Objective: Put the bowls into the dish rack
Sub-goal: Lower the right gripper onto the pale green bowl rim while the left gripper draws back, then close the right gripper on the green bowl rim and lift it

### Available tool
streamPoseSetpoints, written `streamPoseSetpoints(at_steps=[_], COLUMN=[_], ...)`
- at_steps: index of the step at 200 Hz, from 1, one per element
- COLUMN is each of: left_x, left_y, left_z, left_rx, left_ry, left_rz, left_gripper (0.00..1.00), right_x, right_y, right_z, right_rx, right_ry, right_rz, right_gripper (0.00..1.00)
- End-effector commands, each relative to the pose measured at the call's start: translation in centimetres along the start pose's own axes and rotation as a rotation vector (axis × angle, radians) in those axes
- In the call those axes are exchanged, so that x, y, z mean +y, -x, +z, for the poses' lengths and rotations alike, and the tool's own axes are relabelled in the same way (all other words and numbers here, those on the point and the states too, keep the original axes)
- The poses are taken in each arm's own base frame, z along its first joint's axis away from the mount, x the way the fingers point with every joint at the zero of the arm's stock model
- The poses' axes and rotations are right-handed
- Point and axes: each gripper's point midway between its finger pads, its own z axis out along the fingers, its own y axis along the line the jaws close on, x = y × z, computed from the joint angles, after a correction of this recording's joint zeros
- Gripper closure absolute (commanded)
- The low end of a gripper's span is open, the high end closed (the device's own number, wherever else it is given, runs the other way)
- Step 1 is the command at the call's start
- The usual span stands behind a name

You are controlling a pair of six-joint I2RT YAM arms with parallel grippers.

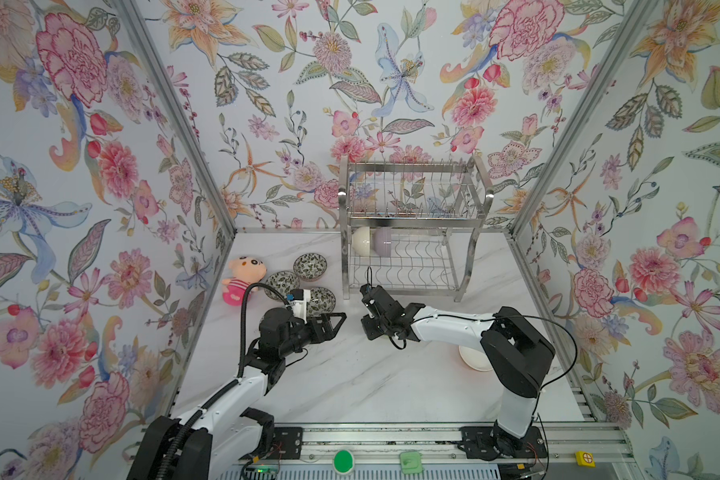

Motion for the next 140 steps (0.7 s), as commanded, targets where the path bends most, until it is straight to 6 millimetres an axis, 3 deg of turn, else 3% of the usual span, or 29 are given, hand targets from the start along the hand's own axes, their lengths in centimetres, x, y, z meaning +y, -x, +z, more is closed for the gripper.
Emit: streamPoseSetpoints(at_steps=[1, 42, 99, 140], left_x=[0.8, 1.1, 1.0, -0.3], left_y=[0.2, 0.1, 0.1, 0.7], left_z=[0.1, 0.1, 0.7, 1.5], left_rx=[-0.021, -0.018, 0.009, 0.006], left_ry=[0.020, 0.036, 0.079, 0.118], left_rz=[0.000, 0.002, 0.052, 0.129], left_gripper=[0.01, 0.01, 0.01, 0.01], right_x=[0.7, 1.1, 2.9, 1.5], right_y=[0.0, 0.8, 3.9, 6.7], right_z=[-0.4, -1.9, -6.4, -9.8], right_rx=[-0.001, -0.039, -0.175, -0.331], right_ry=[0.029, 0.073, 0.282, 0.440], right_rz=[-0.023, -0.027, -0.006, 0.105], right_gripper=[0.83, 1.00, 1.00, 1.00])
